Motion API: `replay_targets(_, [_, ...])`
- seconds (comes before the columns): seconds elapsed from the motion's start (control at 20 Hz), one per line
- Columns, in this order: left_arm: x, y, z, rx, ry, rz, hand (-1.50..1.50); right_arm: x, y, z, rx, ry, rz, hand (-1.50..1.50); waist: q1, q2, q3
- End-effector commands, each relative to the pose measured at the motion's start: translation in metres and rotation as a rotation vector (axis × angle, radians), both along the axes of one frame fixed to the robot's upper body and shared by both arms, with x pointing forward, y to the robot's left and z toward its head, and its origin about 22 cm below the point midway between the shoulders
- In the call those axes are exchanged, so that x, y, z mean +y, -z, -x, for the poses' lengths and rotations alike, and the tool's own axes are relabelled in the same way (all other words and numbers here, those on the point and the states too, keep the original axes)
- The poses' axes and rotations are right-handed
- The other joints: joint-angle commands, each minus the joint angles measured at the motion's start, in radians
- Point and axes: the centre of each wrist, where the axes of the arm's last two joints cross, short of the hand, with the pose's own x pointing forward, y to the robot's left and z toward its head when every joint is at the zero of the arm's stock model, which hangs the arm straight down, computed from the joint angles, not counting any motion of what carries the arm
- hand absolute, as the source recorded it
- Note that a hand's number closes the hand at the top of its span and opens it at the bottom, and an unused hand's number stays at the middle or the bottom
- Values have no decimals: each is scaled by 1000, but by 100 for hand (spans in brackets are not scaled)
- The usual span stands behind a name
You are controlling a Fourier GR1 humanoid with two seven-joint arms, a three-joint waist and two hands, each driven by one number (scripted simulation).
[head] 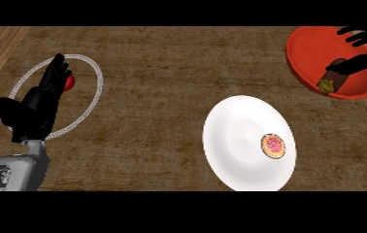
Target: Pick the sweet potato from the plate and place it in the bowl
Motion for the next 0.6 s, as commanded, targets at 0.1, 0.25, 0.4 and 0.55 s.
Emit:
replay_targets(0.1, [4, 6, 6, 14, -5, 2, 0, -18, 0, 8, -223, -5, -364, -150, -6, -1, 3])
replay_targets(0.25, [3, 5, 5, 14, -16, -7, 0, -28, -21, 9, -412, 45, -555, -150, -21, -5, 3])
replay_targets(0.4, [3, 1, 5, -3, -18, 17, 0, -55, -13, 28, -498, 66, -675, -150, -22, -5, 3])
replay_targets(0.55, [-1, 11, 7, -2, -39, -5, 0, -101, -24, 63, -473, 64, -704, -150, -22, -1, 2])
